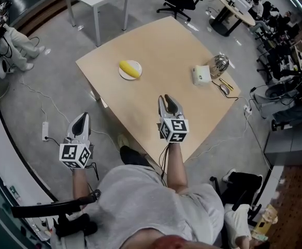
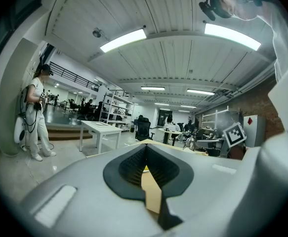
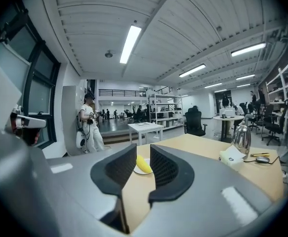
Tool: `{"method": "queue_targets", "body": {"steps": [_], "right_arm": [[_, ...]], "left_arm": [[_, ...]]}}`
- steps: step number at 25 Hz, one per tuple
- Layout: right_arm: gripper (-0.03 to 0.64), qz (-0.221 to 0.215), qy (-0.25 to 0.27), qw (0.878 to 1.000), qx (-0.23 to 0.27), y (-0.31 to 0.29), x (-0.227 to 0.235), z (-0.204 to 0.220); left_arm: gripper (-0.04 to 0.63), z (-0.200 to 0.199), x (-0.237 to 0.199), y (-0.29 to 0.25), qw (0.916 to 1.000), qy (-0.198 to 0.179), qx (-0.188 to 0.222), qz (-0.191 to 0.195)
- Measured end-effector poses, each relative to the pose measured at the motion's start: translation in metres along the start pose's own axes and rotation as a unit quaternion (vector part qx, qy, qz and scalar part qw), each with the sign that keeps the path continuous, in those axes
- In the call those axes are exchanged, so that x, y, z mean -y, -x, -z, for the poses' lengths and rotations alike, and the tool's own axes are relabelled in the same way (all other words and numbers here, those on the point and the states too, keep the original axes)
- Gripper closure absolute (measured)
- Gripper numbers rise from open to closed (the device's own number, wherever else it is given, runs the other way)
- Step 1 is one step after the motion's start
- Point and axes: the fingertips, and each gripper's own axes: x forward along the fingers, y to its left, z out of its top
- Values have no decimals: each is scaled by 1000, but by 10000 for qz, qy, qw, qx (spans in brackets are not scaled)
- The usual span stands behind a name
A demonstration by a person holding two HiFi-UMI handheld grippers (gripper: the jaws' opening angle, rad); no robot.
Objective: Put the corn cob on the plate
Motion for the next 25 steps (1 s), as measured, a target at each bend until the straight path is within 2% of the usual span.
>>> {"method": "queue_targets", "body": {"steps": [25], "right_arm": [[601,136,-199,9994,243,107,-26,32]], "left_arm": [[575,10,42,59,9993,-140,166,298]]}}
